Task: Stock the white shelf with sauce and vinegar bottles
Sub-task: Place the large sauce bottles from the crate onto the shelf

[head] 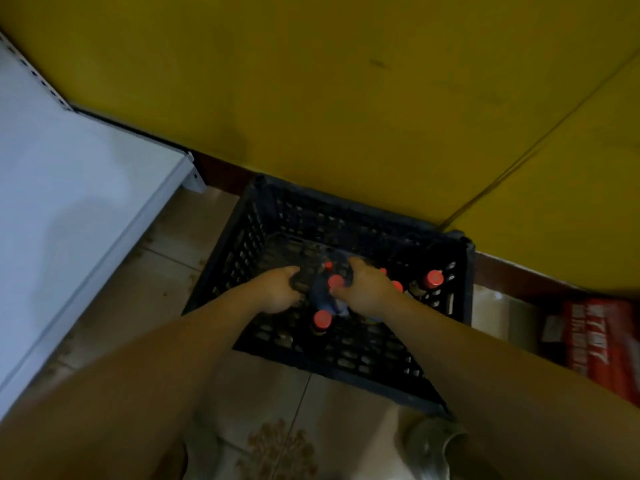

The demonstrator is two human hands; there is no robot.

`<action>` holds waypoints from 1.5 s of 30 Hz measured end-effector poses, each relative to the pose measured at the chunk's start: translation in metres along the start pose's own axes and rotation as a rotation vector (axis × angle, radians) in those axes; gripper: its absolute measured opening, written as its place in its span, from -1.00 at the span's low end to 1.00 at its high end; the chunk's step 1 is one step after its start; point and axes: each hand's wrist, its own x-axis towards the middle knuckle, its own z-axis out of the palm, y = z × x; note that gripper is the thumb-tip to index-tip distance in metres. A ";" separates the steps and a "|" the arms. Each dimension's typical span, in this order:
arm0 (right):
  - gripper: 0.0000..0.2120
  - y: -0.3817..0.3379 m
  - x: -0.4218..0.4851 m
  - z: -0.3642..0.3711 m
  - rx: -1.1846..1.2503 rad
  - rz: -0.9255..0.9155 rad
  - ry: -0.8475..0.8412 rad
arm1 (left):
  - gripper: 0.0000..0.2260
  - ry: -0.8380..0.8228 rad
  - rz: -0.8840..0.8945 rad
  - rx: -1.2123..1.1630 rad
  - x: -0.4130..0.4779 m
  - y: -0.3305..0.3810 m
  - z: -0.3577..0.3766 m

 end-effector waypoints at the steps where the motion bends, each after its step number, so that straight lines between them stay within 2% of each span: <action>1: -0.22 0.001 0.011 0.007 0.004 0.004 -0.013 | -0.55 -0.021 -0.003 0.004 0.015 -0.004 0.002; 3: -0.25 0.003 0.028 0.017 -0.008 -0.005 -0.014 | -0.55 -0.046 0.022 0.013 0.043 -0.012 0.008; 8: -0.59 0.008 0.046 0.027 -0.095 -0.049 0.079 | -0.36 -0.097 0.040 0.043 0.090 -0.039 0.031; 11: -0.75 0.010 0.032 0.016 -0.065 -0.058 0.132 | -0.25 -0.113 0.029 0.016 0.082 -0.036 0.032; 13: -0.78 0.005 0.013 0.001 -0.054 -0.090 0.161 | -0.17 -0.106 0.046 -0.019 0.061 -0.027 0.024; 17: -0.78 -0.023 -0.047 -0.039 -0.033 -0.285 0.281 | 0.01 -0.102 0.137 -0.156 0.004 -0.006 -0.010; 20: -0.72 -0.054 -0.103 -0.071 0.034 -0.454 0.417 | 0.01 -0.094 0.284 -0.208 -0.060 0.016 -0.038; 23: -0.65 -0.091 -0.164 -0.102 0.182 -0.624 0.559 | -0.02 0.093 0.455 -0.294 -0.131 0.033 -0.056; 28: -0.54 -0.163 -0.279 -0.143 0.540 -0.910 0.704 | -0.01 0.449 0.753 -0.598 -0.240 0.056 -0.080; 31: -0.41 -0.196 -0.339 -0.155 0.602 -0.995 0.858 | 0.02 0.586 0.859 -0.732 -0.304 0.071 -0.092; 33: -0.26 -0.205 -0.367 -0.156 0.619 -1.039 0.848 | -0.02 0.656 0.895 -0.796 -0.344 0.077 -0.098; 36: -0.16 -0.212 -0.402 -0.149 0.574 -1.071 0.677 | -0.07 0.695 0.943 -0.802 -0.398 0.082 -0.108; 39: -0.19 -0.222 -0.431 -0.146 0.570 -1.160 0.637 | -0.15 0.719 0.973 -0.772 -0.442 0.085 -0.115; 45: -0.26 -0.246 -0.480 -0.147 0.555 -1.286 0.685 | -0.22 0.833 0.991 -0.700 -0.507 0.090 -0.116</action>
